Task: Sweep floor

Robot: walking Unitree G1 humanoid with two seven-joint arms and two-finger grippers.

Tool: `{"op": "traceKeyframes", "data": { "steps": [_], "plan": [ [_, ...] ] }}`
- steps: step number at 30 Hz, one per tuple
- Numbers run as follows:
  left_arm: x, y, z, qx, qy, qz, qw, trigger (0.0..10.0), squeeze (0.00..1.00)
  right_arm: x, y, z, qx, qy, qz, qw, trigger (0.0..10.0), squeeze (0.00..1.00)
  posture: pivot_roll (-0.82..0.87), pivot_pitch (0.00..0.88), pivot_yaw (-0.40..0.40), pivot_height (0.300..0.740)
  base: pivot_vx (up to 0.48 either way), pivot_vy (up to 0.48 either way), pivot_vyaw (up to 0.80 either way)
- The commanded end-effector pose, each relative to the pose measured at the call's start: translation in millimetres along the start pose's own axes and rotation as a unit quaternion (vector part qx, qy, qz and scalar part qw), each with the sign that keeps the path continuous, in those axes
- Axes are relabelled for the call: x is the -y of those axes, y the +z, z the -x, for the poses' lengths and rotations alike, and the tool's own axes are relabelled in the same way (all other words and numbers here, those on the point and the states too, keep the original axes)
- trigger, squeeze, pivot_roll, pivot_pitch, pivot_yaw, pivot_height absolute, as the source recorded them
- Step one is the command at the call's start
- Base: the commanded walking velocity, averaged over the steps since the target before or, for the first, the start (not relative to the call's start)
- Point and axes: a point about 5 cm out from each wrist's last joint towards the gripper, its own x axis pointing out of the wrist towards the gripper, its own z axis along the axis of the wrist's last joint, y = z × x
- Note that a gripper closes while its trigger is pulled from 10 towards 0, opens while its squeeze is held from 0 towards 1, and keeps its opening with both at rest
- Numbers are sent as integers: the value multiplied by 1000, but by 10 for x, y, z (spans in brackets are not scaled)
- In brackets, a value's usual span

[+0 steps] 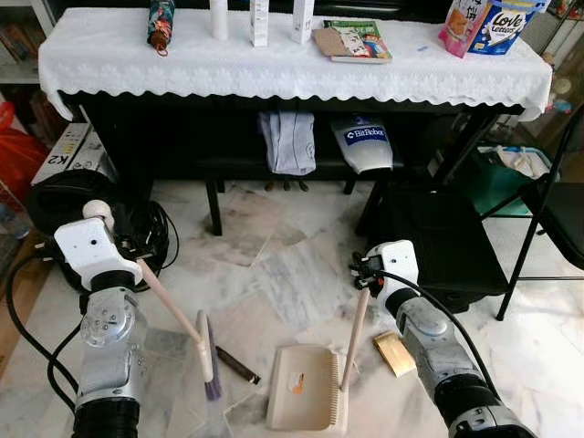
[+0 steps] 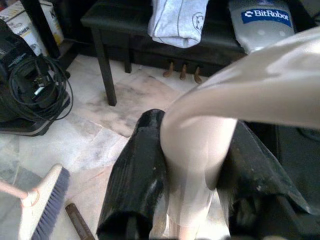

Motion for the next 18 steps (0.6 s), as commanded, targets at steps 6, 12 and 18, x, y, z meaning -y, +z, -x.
{"op": "traceKeyframes", "data": {
  "steps": [6,12,18],
  "plan": [
    [1,130,-198,52,-10,-6,999,10000,0,39,-56,71,-4,-1,8,1000,10000,0,-23,191,-90,740,0,0,0],
    [220,-281,-126,-39,-112,-14,993,10000,0,35,-23,121,9,2,7,1000,10000,0,-69,204,-94,740,0,0,0],
    [313,-679,112,-121,-175,-45,976,10000,0,88,16,177,18,-1,9,1000,10000,0,-118,211,-96,740,0,0,0]
  ]
}}
